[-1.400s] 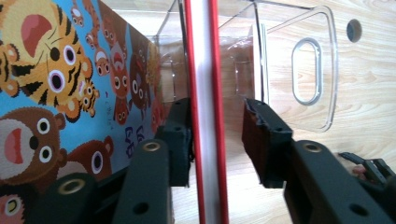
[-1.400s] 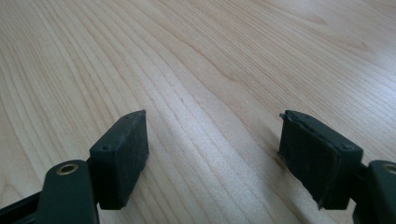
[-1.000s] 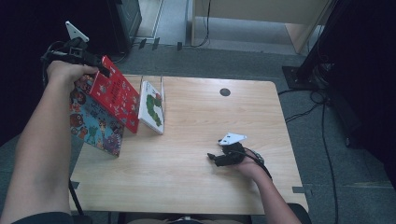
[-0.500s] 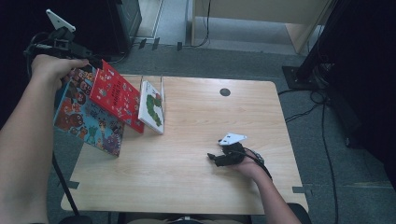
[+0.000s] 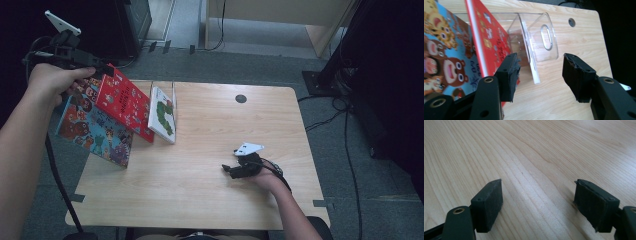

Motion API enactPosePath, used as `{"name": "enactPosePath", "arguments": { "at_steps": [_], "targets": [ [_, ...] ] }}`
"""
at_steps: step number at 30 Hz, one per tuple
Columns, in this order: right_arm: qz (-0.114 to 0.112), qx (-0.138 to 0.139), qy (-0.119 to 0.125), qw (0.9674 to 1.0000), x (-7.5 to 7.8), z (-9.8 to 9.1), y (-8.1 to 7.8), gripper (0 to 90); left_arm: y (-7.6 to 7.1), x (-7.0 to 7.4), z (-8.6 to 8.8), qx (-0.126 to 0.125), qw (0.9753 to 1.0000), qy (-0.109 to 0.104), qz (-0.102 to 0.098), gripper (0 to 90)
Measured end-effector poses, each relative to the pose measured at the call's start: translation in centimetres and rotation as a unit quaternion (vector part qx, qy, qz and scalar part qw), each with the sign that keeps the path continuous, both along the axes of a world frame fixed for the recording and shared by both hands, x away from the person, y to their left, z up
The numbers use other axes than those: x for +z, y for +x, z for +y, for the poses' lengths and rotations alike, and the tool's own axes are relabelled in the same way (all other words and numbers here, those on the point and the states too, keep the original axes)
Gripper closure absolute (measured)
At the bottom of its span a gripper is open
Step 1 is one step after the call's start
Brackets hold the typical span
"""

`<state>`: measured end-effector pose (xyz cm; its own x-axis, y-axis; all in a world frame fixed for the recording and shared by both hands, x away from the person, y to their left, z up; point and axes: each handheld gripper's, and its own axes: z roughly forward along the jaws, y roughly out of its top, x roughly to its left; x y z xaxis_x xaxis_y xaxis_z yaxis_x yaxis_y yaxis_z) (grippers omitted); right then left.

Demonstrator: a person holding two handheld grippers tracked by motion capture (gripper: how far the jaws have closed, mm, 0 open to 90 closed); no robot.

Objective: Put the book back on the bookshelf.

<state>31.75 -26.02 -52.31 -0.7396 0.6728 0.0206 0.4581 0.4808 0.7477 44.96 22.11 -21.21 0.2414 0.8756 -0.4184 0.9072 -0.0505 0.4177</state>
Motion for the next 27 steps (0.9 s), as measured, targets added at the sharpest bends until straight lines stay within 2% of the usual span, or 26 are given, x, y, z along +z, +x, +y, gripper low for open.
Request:
{"name": "enactPosePath", "arguments": {
  "at_steps": [1, 3, 12, 16, 20, 22, 27],
  "targets": [
    [0.0, 0.001, 0.0, 1.0, 0.0, 0.0, 0.0, 22.3, -0.5, 0.0, -0.4, -0.009, 0.9999, 0.002, -0.004, 46.1],
    [0.0, 0.003, -0.001, 1.0, 0.0, 0.0, 0.0, 22.1, -0.9, -0.2, -0.7, -0.013, 0.9998, -0.013, -0.002, 46.0],
    [0.001, 0.007, -0.001, 1.0, 0.0, 0.0, 0.1, 21.2, -2.4, -0.9, -2.7, -0.047, 0.9986, -0.013, -0.02, 44.0],
    [0.0, 0.008, -0.001, 1.0, 0.0, 0.0, 0.1, 21.1, -2.9, -1.4, -3.6, -0.061, 0.9975, -0.023, -0.027, 43.2],
    [0.0, 0.008, -0.001, 1.0, 0.0, 0.0, 0.1, 21.1, -3.4, -2.3, -4.4, -0.069, 0.9967, -0.029, -0.033, 42.5],
    [0.0, 0.008, -0.001, 1.0, 0.0, 0.0, 0.1, 21.1, -3.6, -2.9, -4.9, -0.074, 0.9963, -0.034, -0.029, 42.5],
    [0.0, 0.008, -0.001, 1.0, 0.0, 0.0, 0.1, 21.1, -3.9, -4.1, -5.8, -0.085, 0.9955, -0.031, -0.029, 42.2]
  ]
}}
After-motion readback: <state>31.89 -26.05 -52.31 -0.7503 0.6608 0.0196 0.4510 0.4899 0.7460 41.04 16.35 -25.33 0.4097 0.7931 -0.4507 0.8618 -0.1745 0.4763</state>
